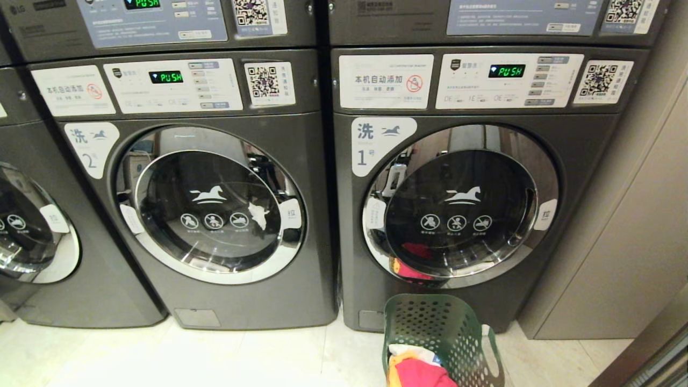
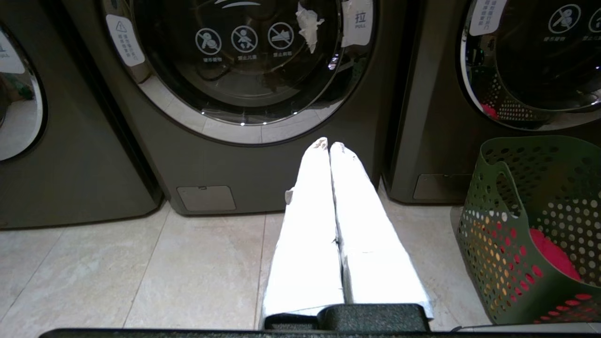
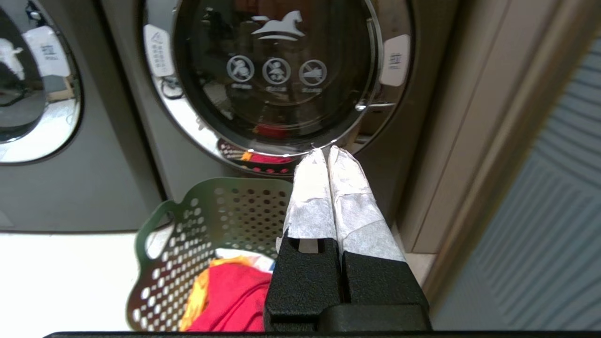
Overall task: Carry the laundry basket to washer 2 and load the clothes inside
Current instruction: Open the lid of the washing machine
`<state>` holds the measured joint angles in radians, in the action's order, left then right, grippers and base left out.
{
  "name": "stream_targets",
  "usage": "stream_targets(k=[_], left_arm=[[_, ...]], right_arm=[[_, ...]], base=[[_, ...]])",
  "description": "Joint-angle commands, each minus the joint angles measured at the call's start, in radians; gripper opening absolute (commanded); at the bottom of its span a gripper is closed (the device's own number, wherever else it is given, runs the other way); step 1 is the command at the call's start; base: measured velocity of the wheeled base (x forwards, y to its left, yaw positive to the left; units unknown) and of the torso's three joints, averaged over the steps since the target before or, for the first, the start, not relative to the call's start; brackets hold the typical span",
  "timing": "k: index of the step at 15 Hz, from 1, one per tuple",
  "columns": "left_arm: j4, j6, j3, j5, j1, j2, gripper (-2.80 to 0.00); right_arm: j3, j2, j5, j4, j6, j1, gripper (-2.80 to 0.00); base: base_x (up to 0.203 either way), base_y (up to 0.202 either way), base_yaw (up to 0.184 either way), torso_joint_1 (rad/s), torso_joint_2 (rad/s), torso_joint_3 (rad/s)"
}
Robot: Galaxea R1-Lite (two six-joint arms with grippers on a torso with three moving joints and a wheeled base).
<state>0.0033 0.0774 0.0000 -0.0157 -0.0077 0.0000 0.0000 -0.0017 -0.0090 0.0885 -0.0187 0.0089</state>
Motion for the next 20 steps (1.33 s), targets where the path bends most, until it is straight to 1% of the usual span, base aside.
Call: stream_targets(k=[1, 3, 14, 16, 20], left_arm=[[0.001, -0.001, 0.002, 0.000, 0.000, 0.000, -2.80], [0.001, -0.002, 0.002, 0.000, 0.000, 0.000, -2.80], [0.003, -0.010, 0.002, 0.002, 0.000, 0.000, -2.80], [0.003, -0.011, 0.002, 0.002, 0.000, 0.000, -2.80], [0.003, -0.011, 0.002, 0.002, 0.000, 0.000, -2.80]], right_arm=[[0.035, 0.002, 0.000, 0.000, 0.000, 0.000, -2.80], [0.035, 0.002, 0.000, 0.000, 0.000, 0.000, -2.80], [0.034, 0.002, -0.005, 0.000, 0.014, 0.000, -2.80], [0.034, 0.002, -0.006, 0.002, 0.020, 0.000, -2.80], [0.034, 0.002, -0.005, 0.002, 0.025, 0.000, -2.80]], base=[[0.000, -0.170, 0.002, 0.001, 0.00, 0.001], [0.000, -0.097, -0.003, 0.004, 0.00, 0.002], [0.000, 0.000, 0.000, 0.000, 0.00, 0.000], [0.004, -0.003, 0.130, 0.004, 0.00, 0.000], [0.003, -0.009, 0.206, 0.004, 0.00, 0.001]])
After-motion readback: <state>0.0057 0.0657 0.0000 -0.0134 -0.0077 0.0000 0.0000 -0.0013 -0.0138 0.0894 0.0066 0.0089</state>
